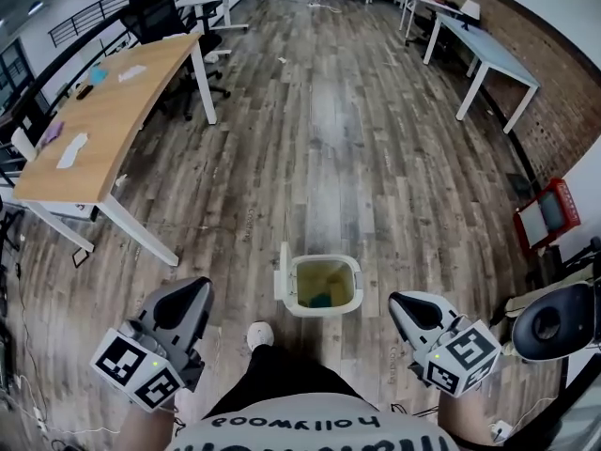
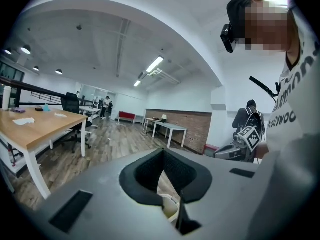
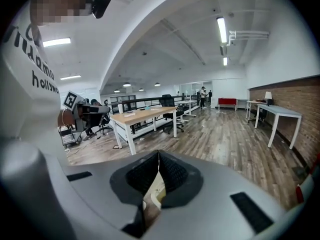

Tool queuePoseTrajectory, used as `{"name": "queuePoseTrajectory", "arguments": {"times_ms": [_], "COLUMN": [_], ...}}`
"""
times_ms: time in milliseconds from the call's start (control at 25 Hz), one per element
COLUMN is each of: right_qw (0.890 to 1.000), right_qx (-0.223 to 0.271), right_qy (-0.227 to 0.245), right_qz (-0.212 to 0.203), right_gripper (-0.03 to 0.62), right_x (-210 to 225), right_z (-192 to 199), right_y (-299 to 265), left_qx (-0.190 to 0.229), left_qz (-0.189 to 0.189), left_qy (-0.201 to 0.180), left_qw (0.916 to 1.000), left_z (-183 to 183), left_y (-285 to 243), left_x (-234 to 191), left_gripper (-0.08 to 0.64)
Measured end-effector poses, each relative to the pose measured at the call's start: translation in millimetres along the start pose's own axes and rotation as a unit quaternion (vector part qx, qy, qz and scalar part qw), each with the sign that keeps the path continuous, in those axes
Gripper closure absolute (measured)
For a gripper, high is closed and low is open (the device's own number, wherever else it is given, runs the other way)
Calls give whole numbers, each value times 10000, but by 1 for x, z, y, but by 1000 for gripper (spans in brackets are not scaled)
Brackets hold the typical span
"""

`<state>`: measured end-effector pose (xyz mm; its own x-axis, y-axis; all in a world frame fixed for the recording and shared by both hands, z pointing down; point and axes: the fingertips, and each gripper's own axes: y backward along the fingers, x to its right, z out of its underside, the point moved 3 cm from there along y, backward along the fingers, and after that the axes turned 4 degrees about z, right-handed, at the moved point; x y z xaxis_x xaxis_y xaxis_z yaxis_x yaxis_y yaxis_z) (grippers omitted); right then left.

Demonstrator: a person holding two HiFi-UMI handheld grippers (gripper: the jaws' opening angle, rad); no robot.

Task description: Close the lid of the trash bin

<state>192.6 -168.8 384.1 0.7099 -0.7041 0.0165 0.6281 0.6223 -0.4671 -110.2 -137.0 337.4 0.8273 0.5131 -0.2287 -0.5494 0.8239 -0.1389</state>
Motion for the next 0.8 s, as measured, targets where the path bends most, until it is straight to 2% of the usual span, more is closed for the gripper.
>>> {"name": "queuePoseTrajectory", "arguments": {"times_ms": [200, 360, 560, 800], "right_qw": [9998, 9997, 9993, 9980], "right_qx": [-175, -194, -326, -549], "right_qy": [61, -115, -182, 151], "right_qz": [68, 57, 99, 285], "right_gripper": [581, 581, 581, 581], "right_x": [6, 6, 2, -2], "right_z": [-26, -47, -58, -73], "right_y": [-52, -86, -125, -166], "left_qx": [-180, -233, -315, -11], "left_qz": [221, 396, 585, 792], "left_qy": [55, 7, -27, -150], "left_qw": [9996, 9989, 9978, 9967], "left_z": [-17, -40, -51, -73], "left_y": [-29, -51, -68, -81], "left_x": [-48, -86, -124, -167], "left_gripper": [554, 554, 554, 554]}}
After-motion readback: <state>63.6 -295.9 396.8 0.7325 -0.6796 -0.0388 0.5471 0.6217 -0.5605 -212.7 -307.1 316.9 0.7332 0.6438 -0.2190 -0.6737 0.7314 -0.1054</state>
